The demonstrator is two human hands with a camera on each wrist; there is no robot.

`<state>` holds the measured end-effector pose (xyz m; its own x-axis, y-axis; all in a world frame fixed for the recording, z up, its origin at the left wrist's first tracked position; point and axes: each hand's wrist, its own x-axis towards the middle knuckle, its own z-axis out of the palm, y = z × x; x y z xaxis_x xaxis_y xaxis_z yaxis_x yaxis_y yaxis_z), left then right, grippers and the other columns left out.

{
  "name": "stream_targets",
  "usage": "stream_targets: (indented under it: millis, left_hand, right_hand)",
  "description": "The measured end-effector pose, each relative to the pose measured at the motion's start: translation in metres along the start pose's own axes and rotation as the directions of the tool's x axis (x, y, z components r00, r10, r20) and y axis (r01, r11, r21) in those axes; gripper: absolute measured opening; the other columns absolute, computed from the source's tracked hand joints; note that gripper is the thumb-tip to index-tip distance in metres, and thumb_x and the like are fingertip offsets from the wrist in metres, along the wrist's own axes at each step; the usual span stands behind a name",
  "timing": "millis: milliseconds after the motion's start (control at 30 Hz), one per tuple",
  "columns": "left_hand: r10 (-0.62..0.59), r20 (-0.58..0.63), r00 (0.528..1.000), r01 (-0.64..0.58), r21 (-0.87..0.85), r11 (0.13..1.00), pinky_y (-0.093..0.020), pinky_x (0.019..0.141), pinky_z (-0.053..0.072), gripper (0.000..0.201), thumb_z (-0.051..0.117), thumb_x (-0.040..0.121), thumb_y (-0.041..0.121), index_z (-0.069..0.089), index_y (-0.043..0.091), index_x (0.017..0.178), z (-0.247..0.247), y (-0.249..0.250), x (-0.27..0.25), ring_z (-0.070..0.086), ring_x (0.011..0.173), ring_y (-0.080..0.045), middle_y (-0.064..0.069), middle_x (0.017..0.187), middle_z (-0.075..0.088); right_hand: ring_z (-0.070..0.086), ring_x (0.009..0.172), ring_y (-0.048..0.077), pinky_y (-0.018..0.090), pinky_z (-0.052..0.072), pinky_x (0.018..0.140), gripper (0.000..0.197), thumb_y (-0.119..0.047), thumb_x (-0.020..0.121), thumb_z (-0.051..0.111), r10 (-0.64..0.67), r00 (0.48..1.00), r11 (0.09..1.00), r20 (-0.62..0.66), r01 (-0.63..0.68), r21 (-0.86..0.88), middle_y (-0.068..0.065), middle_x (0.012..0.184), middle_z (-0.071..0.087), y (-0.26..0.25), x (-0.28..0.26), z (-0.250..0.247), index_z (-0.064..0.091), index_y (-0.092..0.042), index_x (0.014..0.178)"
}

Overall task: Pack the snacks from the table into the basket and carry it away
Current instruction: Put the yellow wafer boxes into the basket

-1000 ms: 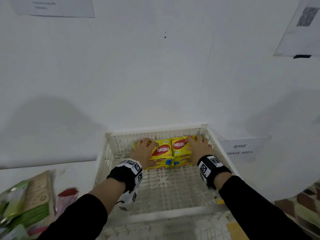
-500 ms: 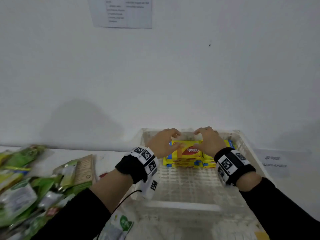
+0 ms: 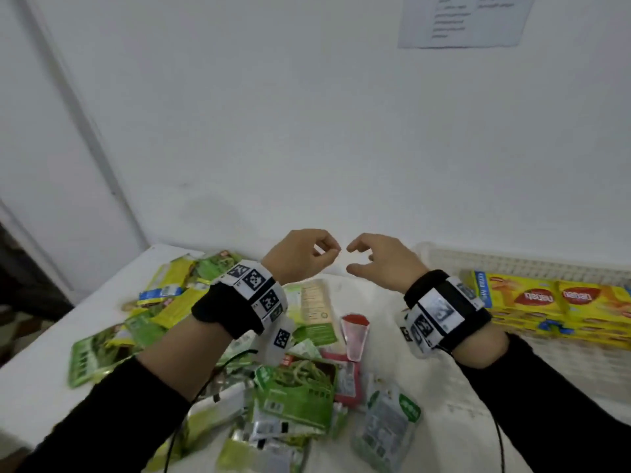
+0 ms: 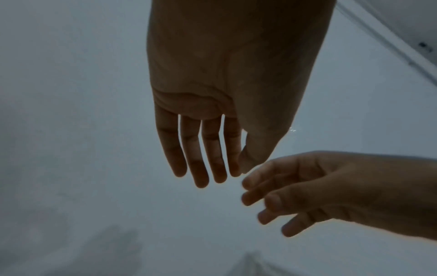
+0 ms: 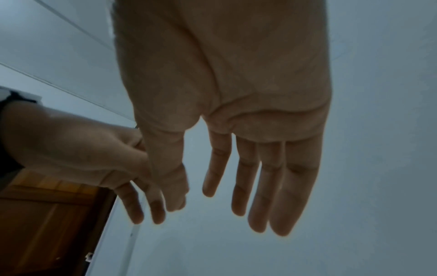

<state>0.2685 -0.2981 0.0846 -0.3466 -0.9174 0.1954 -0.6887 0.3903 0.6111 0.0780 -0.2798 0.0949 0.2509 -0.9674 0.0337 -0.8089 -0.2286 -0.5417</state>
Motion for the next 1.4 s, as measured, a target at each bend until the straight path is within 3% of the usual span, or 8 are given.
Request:
stream_targets:
  millis: [200, 300, 500, 700, 867, 1100, 1267, 1400]
  left_hand:
    - [-0.188, 0.009, 0.982, 0.184, 0.16, 0.97, -0.011, 0.072, 0.05, 0.01, 0.059, 0.092, 0.021, 0.066, 0.017, 0.097, -0.061, -0.136, -0.065, 0.055, 0.074, 0.003, 0.01, 0.087, 0.059]
    - [-0.291, -0.055, 0.955, 0.296, 0.169, 0.94, -0.032, 0.084, 0.053, 0.008, 0.06, 0.091, 0.016, 0.065, 0.017, 0.097, -0.086, -0.202, -0.093, 0.059, 0.084, -0.012, 0.002, 0.093, 0.063]
    - [-0.425, -0.174, 0.888, 0.447, 0.114, 0.887, -0.024, 0.077, 0.039, 0.03, 0.058, 0.093, 0.023, 0.058, 0.014, 0.122, -0.121, -0.296, -0.115, 0.054, 0.089, -0.018, -0.007, 0.119, 0.06]
    - [-0.59, -0.12, 0.799, 0.602, 0.175, 0.779, -0.043, 0.106, 0.033, 0.095, 0.03, 0.059, 0.094, 0.051, 0.035, 0.131, -0.115, -0.344, -0.094, 0.042, 0.129, -0.031, -0.007, 0.139, 0.047]
    - [-0.687, -0.106, 0.719, 0.681, 0.309, 0.664, -0.043, 0.105, 0.033, 0.086, 0.054, 0.067, 0.082, 0.043, 0.03, 0.135, -0.103, -0.343, -0.075, 0.038, 0.129, -0.036, -0.009, 0.143, 0.036]
    - [-0.655, -0.158, 0.739, 0.669, 0.061, 0.74, -0.035, 0.087, 0.042, 0.058, 0.071, 0.074, 0.045, 0.048, 0.015, 0.117, -0.115, -0.347, -0.071, 0.051, 0.109, -0.028, -0.006, 0.121, 0.05]
    - [-0.547, -0.193, 0.814, 0.477, -0.315, 0.821, -0.031, 0.072, 0.04, 0.019, 0.048, 0.096, 0.036, 0.054, 0.02, 0.103, -0.147, -0.302, -0.07, 0.052, 0.082, -0.018, -0.003, 0.097, 0.053]
    - [-0.613, 0.028, 0.79, 0.477, -0.656, 0.584, -0.032, 0.065, 0.044, 0.019, 0.041, 0.097, 0.031, 0.044, 0.02, 0.082, -0.146, -0.234, -0.052, 0.043, 0.065, -0.021, -0.005, 0.074, 0.039]
  right_hand:
    - [0.056, 0.104, 0.015, 0.032, 0.048, 0.089, 0.03, -0.033, 0.088, 0.063, 0.004, 0.991, 0.999, 0.134, -0.009, 0.034, -0.005, 0.118, 0.055, -0.061, 0.043, 0.095, 0.058, -0.026, 0.117]
    - [0.055, 0.103, 0.015, 0.029, 0.046, 0.089, 0.024, -0.024, 0.089, 0.063, -0.009, 0.978, 0.99, 0.208, -0.021, 0.141, -0.002, 0.113, 0.055, -0.087, 0.069, 0.148, 0.061, -0.022, 0.112]
    - [0.051, 0.115, 0.019, 0.026, 0.04, 0.089, 0.026, -0.02, 0.092, 0.059, -0.11, 0.945, 0.983, 0.308, 0.057, 0.176, 0.004, 0.13, 0.052, -0.132, 0.113, 0.238, 0.06, -0.019, 0.118]
    - [0.026, 0.139, 0.03, 0.037, 0.041, 0.098, 0.077, 0.006, 0.083, 0.056, -0.115, 0.838, 0.97, 0.533, 0.21, -0.121, 0.005, 0.155, 0.019, -0.153, 0.162, 0.271, 0.031, -0.033, 0.144]
    - [0.022, 0.144, 0.026, 0.046, 0.036, 0.104, 0.077, 0.007, 0.085, 0.051, -0.144, 0.782, 0.919, 0.607, 0.333, -0.211, -0.002, 0.16, 0.008, -0.161, 0.173, 0.281, 0.029, -0.036, 0.145]
    - [0.044, 0.132, 0.023, 0.045, 0.029, 0.11, 0.044, -0.03, 0.099, 0.043, -0.366, 0.8, 0.81, 0.475, 0.525, -0.261, 0.002, 0.153, 0.035, -0.148, 0.162, 0.277, 0.038, -0.028, 0.143]
    - [0.054, 0.118, 0.017, 0.041, 0.023, 0.115, 0.033, -0.025, 0.101, 0.038, -0.493, 0.852, 0.825, 0.176, 0.522, -0.216, -0.001, 0.129, 0.058, -0.138, 0.155, 0.249, 0.055, -0.018, 0.127]
    - [0.057, 0.082, 0.012, 0.028, 0.041, 0.081, 0.03, -0.019, 0.099, 0.041, -0.456, 0.89, 0.889, -0.031, 0.453, -0.074, -0.002, 0.104, 0.063, -0.109, 0.133, 0.194, 0.052, -0.017, 0.127]
